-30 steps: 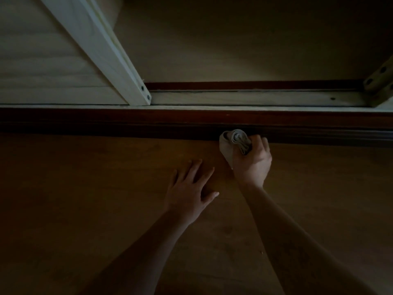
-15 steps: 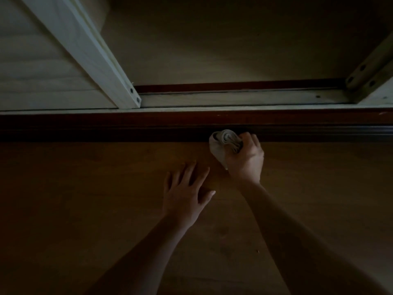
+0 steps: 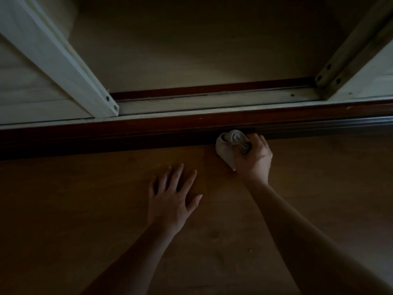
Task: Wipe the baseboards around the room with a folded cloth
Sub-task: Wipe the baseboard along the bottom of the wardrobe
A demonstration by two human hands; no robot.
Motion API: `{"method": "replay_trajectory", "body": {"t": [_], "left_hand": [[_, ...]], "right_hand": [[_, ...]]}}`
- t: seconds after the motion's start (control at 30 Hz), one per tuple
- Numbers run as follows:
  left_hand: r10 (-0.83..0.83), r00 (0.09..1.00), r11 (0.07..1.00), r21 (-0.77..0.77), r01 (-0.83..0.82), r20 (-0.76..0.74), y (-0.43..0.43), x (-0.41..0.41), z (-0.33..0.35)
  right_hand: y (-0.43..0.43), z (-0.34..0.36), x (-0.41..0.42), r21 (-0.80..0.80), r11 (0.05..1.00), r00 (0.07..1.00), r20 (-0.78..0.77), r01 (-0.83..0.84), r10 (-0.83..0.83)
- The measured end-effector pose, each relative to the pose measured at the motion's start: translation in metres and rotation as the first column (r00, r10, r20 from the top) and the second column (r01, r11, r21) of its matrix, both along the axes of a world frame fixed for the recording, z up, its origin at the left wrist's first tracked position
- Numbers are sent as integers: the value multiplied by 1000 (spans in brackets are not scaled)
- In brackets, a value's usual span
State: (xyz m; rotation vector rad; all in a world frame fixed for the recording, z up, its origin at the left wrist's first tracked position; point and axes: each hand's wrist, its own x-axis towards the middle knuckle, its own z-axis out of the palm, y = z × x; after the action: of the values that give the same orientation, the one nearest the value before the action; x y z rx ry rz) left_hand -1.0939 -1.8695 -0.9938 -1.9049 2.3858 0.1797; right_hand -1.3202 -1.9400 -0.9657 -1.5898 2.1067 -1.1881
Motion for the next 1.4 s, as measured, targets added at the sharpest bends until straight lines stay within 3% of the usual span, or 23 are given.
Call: {"method": "replay_trajectory", "body": {"t": [0.13, 0.3, 0.4, 0.63, 0.8, 0.93, 1.1, 1.4], "left_hand": [[10, 1000, 1000, 12, -10, 18, 0, -2, 1], [10, 1000, 1000, 19, -11, 14, 1, -1, 2], [13, 1000, 1000, 23, -13, 9, 0, -3, 5], [29, 1000, 999, 40, -28, -6, 1, -5, 7], [44, 999, 998, 54, -43, -15, 1, -5, 9], [47, 999, 997, 56, -47, -3, 1, -8, 11], [45, 999, 998, 51, -46, 26, 1, -8, 10], [53, 998, 996, 69, -54, 16, -1, -9, 8]], "right_hand": [[4, 0, -2, -20, 993, 993, 42, 113, -112], [1, 5, 14, 0, 998, 998, 17, -66, 66], [-2, 4, 4, 20, 996, 996, -6, -91, 91], [7, 0, -42, -4, 989, 989, 22, 149, -149], [4, 1, -32, 16, 999, 999, 12, 37, -37], [6, 1, -37, 0, 990, 989, 42, 142, -142], [1, 3, -22, 24, 999, 999, -26, -46, 47], [9, 7, -92, 42, 966, 967, -15, 254, -254]]}}
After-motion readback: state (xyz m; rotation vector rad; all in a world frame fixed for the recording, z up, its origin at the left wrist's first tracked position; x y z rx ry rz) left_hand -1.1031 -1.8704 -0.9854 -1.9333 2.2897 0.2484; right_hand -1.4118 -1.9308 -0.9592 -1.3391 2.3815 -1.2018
